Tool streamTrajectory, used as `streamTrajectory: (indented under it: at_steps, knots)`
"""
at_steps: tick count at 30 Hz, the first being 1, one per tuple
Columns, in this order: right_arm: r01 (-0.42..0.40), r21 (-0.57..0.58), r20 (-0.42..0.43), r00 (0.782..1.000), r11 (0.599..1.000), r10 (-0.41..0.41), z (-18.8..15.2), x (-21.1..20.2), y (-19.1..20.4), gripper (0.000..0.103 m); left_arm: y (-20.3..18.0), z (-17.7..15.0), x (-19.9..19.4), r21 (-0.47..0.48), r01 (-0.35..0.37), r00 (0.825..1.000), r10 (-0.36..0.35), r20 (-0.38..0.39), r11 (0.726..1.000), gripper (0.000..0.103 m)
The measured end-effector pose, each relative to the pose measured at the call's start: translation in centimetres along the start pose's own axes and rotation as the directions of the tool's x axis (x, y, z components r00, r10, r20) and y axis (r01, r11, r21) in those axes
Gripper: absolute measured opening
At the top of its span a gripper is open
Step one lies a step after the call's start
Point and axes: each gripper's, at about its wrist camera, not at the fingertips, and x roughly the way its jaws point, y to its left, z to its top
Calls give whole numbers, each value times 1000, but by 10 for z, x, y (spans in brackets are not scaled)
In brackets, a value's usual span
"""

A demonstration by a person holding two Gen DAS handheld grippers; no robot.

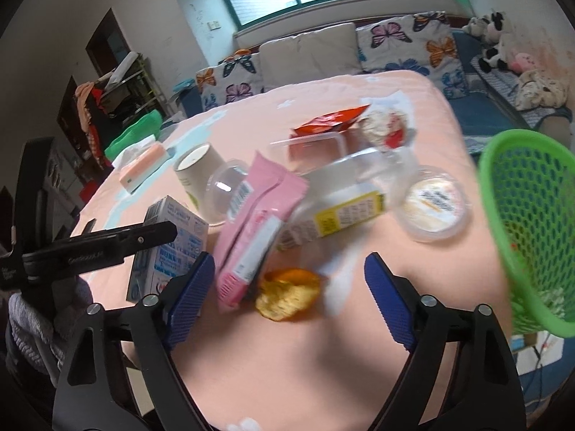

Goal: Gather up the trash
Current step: 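Grasp the white milk carton with the left tool while the right tool grasps the pink snack packet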

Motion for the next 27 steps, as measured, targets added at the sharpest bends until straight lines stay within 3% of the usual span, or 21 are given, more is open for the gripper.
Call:
streamTrajectory:
  at_steps: [8,14,21,27]
  knots:
    - [-50,15,-39,998,999,50,8,30,16,69,15,-3,-10,2,29,1000,-29,8,1000,50]
    - [-50,43,-58,997,998,52,6,44,17,52,20,-4,-13,-1,51,999,-51,7,999,50]
    - [-54,21,-25,998,998,55,3,32,19,34,18,-4,-17,15,64,998,-64,16,998,49]
    - [-46,19,-4,999,999,47,2,21,15,24,12,-3,-22,31,74,997,-75,25,997,47]
